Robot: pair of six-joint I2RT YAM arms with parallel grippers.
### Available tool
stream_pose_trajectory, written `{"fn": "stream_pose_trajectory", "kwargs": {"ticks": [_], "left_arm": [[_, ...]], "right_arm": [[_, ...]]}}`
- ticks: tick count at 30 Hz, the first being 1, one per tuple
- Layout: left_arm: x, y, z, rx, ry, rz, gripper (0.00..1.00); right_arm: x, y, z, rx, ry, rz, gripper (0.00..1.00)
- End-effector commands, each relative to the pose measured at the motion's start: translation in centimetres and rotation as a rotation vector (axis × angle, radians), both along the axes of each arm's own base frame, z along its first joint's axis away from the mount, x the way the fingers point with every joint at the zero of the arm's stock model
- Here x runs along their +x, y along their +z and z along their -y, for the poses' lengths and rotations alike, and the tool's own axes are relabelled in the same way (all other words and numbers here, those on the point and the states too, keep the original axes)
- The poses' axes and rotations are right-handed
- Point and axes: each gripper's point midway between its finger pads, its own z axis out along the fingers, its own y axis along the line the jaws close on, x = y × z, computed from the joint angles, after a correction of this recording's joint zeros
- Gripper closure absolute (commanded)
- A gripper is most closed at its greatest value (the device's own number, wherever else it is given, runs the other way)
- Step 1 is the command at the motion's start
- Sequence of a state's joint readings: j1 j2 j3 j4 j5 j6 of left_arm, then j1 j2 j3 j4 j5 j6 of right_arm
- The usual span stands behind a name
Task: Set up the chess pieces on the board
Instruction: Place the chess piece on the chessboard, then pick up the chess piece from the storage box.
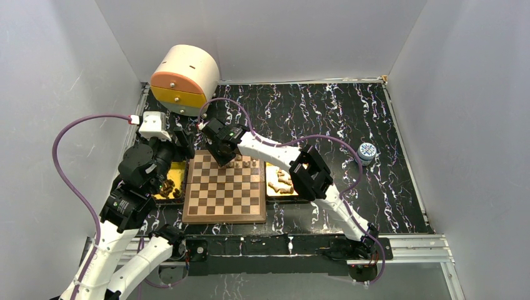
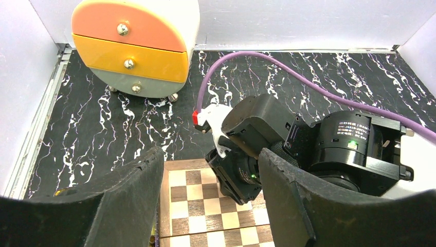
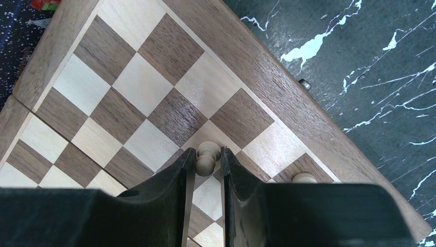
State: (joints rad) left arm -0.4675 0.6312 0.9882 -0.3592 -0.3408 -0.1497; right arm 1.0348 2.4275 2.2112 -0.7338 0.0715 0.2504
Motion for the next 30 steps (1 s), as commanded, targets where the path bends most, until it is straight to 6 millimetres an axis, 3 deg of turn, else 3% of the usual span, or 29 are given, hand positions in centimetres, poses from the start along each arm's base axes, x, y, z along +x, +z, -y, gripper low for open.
{"fn": "stream_pose_trajectory", "kwargs": {"ticks": [1, 10, 19, 24, 30], "left_arm": [[0.2, 0.3, -0.3, -0.005, 0.017, 0.019, 0.35], [0.2, 0.2, -0.2, -0.004, 0.013, 0.017, 0.34], [1.1, -1.4, 0.9, 0.007, -0.017, -0.024, 0.34], [1.8, -2.9, 1.7, 0.020, -0.040, -0.068, 0.34], [2.6, -4.7, 3.4, 0.034, -0.110, -0.117, 0.32]], "right_arm": [[0.7, 3.1, -1.4, 0.072, 0.006, 0.042, 0.67], [1.4, 6.2, -1.5, 0.114, -0.007, 0.096, 0.59], [2.1, 11.7, 0.0, 0.180, -0.032, 0.195, 0.59], [2.4, 14.4, 2.7, 0.177, -0.069, 0.251, 0.59], [1.9, 14.2, 8.5, 0.090, -0.138, 0.264, 0.59]]}}
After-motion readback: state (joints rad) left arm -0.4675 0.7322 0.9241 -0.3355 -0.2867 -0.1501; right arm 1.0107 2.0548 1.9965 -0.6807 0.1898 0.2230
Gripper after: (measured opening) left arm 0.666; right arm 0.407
